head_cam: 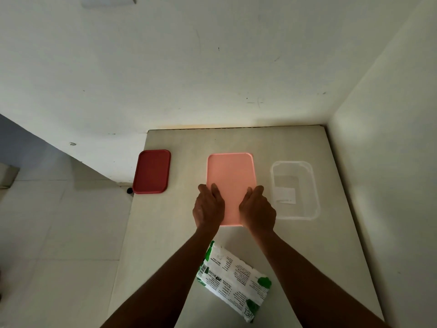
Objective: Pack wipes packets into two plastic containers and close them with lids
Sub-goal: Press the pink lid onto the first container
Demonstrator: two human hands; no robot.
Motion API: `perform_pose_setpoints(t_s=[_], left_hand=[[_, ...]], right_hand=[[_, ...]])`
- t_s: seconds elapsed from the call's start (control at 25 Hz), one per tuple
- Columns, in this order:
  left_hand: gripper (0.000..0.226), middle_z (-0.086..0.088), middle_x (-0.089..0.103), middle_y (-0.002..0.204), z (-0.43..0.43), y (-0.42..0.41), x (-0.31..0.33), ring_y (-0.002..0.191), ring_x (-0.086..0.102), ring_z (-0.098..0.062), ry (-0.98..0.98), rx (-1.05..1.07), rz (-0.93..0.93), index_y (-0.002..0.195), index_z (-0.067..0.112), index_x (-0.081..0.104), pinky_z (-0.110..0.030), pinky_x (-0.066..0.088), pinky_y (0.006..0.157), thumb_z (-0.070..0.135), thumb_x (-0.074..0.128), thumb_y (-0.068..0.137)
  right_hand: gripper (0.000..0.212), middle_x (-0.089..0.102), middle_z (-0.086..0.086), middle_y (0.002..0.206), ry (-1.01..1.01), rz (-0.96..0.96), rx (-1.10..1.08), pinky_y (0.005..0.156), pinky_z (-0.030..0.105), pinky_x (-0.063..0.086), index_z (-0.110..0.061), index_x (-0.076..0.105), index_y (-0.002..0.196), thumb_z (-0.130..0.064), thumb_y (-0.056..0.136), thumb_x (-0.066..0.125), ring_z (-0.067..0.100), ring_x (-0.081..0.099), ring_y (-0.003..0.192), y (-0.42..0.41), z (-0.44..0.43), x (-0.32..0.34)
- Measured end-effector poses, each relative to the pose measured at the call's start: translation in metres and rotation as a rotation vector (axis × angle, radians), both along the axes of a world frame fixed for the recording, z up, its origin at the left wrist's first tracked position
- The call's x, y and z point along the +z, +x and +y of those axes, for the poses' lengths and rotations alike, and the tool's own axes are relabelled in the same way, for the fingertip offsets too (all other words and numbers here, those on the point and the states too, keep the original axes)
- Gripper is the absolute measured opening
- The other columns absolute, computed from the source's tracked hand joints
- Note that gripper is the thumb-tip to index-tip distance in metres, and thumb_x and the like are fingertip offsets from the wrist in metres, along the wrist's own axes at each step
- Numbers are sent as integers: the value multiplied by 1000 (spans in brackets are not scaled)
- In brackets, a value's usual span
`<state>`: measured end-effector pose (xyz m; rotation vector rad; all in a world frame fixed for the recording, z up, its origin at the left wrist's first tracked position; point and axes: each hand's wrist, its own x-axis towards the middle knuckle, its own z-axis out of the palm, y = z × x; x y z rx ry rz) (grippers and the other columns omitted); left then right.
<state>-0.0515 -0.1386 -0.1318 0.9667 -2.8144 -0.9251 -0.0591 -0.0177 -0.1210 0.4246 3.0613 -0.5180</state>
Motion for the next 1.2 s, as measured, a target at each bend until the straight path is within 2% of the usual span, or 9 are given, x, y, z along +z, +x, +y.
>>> perform_pose_setpoints(t_s=[0.12,0.28,0.44,0.6,0.76,0.92,1.04,1.12,1.2], left_hand=[[34,-11,70,92,0,-4,-2,71,69,-28,-76,-15,40,106,15,45,-35,56,62,47,32,105],[34,-11,71,84,-1,-5,-4,57,53,-21,-119,17,47,102,16,45,-30,47,56,48,32,103],[39,-8,71,83,-4,-5,-6,56,48,-18,-139,-2,7,102,18,44,-29,41,57,53,28,102],[39,-8,71,86,-17,-9,-6,59,50,-19,-146,-26,-8,104,17,45,-30,42,59,52,30,102],[38,-12,71,87,-46,-14,-4,69,70,-32,-156,-30,3,103,15,47,-34,47,60,51,34,101],[36,-14,72,91,-78,-28,0,78,72,-36,-128,-24,19,104,13,49,-36,48,64,47,37,102],[35,-10,71,86,-83,-32,1,69,70,-29,-133,-37,31,103,15,48,-34,52,61,48,36,101],[35,-8,70,82,-82,-32,-1,58,59,-21,-147,-30,32,100,16,47,-32,49,56,49,36,100],[36,-7,70,82,-83,-32,-2,58,52,-19,-138,-17,28,100,16,48,-30,43,56,50,36,100]], right_hand=[[41,70,-2,71,-2,2,1,49,25,52,-16,52,101,-48,105,26,18,68,53,0,0,0],[42,70,-2,72,-19,-21,24,51,28,57,-16,53,102,-48,105,27,17,68,53,0,1,1],[41,70,-1,73,-27,-20,45,50,25,52,-14,53,103,-46,105,26,18,68,55,0,3,2],[43,70,-2,75,-17,-32,42,49,24,50,-14,54,104,-46,106,26,16,68,55,-1,-9,2],[43,72,-2,76,-57,-39,28,50,27,56,-13,55,106,-46,106,27,16,70,56,-8,-36,0],[40,68,-2,69,-105,-32,32,40,19,37,-13,54,102,-45,104,30,15,62,47,-19,-69,-7],[38,53,-7,59,-88,-8,9,38,14,16,-13,54,97,-44,103,33,7,34,36,-23,-76,-13],[37,50,-9,59,-70,-9,10,39,12,12,-13,54,97,-45,103,34,3,25,36,-24,-75,-15],[38,58,-7,63,-77,-10,10,38,12,13,-14,53,99,-45,103,33,0,25,37,-24,-73,-16]])
